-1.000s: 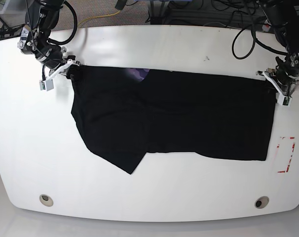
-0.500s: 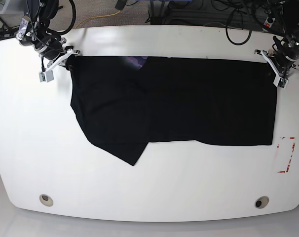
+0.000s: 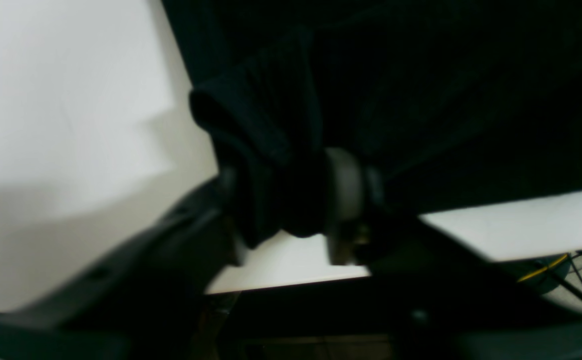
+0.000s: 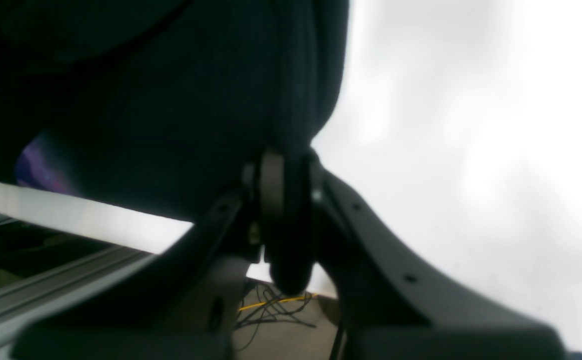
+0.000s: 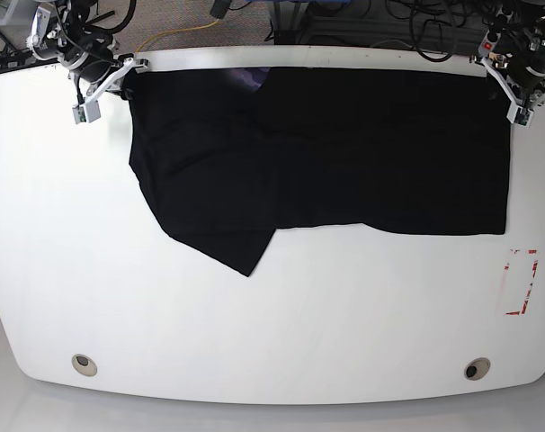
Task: Fold the T-shirt properly
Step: 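Pull the held shirt edge taut between both grippers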
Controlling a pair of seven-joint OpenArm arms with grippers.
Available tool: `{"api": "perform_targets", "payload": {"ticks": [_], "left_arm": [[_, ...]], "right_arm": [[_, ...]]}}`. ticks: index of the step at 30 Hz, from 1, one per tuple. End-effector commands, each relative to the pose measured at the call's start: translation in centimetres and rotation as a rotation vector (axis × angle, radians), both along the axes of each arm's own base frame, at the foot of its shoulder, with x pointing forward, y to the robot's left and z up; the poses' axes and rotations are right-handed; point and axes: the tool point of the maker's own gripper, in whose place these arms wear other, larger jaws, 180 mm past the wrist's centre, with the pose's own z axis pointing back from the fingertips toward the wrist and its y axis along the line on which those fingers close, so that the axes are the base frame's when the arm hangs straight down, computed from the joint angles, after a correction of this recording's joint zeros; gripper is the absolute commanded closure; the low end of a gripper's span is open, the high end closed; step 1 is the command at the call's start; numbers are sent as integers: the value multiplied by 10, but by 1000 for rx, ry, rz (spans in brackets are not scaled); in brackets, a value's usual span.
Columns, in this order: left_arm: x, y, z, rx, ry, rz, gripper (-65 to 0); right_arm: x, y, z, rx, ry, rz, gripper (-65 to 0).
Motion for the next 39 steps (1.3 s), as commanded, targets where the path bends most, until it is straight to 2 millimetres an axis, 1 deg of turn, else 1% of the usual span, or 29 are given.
{"api": "perform_targets", "payload": {"ticks": [1,2,4,5,9,10,13,16,18,22,24,26,30,33,36,38,39], "left_arm": [[2,14,16,39,-30,27,-304],[2,16,20,50,-29,33,-314],[6,13,33,39,-47,37,-326],[9,9,41,23,-64,36,-326],[11,1,64,-17,-93,34,-326],[11,0,67,-20,-89,34,-326],[10,-5,69,-30,-77,26,-326],[13,-12,66,-40,-67,6,-326],[13,-21,58,-38,-39,-26,-326],[10,-29,48,-24,6,-61,-326],[7,-29,45,-10,24,-65,-326],[-1,-26,42,0,47,-59,-329],[-2,-25,42,1,48,-58,-331],[-4,-21,38,20,68,-51,-331],[-11,-13,27,35,114,-32,-332],[-6,-14,20,13,116,-24,-332],[-5,-17,13,-6,129,-28,-332]], "right_arm": [[7,-2,9,-5,-36,12,-13],[7,-2,9,-5,-38,12,-13],[9,-2,9,-5,-41,12,-13],[9,-2,10,-5,-42,12,-13],[9,-1,10,-5,-42,13,-13],[10,-1,10,-3,-44,12,-13],[10,-1,10,-3,-44,12,-13],[10,-1,10,-3,-44,12,-13],[10,-1,10,-3,-44,12,-13],[10,0,9,-1,-44,11,-13],[10,0,9,-1,-44,11,-13],[10,0,9,-1,-44,11,-13],[10,1,9,3,-43,10,-13],[10,1,9,3,-43,10,-13],[10,1,9,3,-43,10,-13],[10,1,9,3,-44,12,-13],[10,1,9,3,-44,12,-13]]}}
